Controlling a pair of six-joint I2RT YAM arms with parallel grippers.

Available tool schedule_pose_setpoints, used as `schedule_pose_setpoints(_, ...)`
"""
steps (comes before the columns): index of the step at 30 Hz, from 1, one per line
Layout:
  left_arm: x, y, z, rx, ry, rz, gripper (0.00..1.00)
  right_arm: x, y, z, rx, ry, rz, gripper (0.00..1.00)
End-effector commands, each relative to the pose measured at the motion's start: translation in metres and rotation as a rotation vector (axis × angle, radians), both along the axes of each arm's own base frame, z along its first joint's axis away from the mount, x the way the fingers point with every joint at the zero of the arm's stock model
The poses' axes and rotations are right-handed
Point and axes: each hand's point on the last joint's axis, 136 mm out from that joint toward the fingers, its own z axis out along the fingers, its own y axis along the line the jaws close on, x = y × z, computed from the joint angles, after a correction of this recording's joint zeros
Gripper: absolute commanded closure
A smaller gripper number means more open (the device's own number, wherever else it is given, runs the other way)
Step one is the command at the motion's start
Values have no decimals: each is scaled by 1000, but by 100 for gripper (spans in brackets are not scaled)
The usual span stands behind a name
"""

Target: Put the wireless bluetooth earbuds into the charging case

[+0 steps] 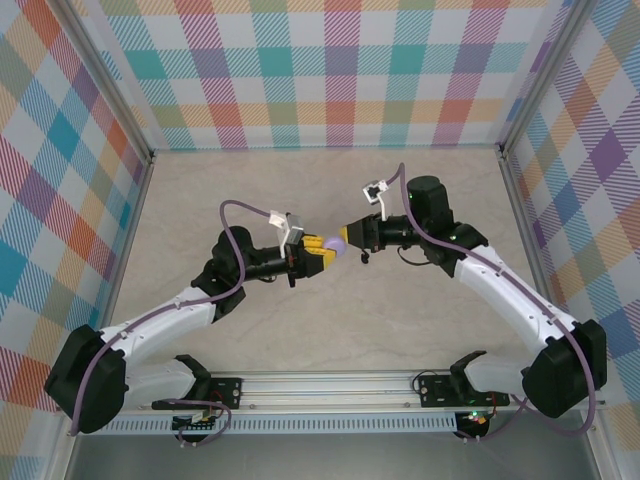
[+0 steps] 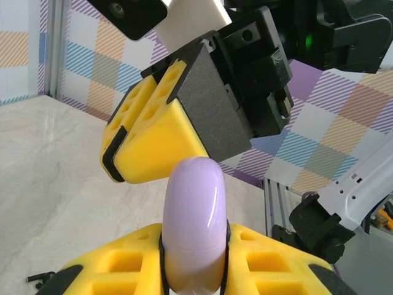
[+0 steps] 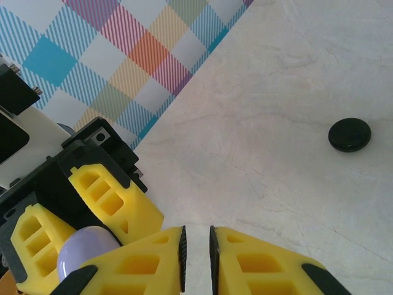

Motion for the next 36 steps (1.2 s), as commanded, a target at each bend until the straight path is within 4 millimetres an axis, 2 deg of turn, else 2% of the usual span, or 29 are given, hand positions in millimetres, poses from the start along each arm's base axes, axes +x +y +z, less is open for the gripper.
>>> schedule_pose_setpoints(1,9,-4,6,0,20,41,77,-3,-2,7,-15,-42,-4,78)
schedule_pose_setpoints(7,34,-4,-8,64,116,147,75,26,-30,-24,-216,-14,-219,78)
schedule_pose_setpoints(15,72,-10,-30,126,260,248,74,40,-59,-45,-359,7,-377,77)
schedule_pose_setpoints(20,105,-9,-54,202,355,339,74,36,-72,-49,-408,2,-416,76)
schedule_pose_setpoints(29,164,-13,-102,290,555,411,74,23,-76,-59,-409,35,-401,75)
schedule_pose_setpoints(36,198,-20,-139,340,648,428,74,17,-77,-64,-405,53,-394,75)
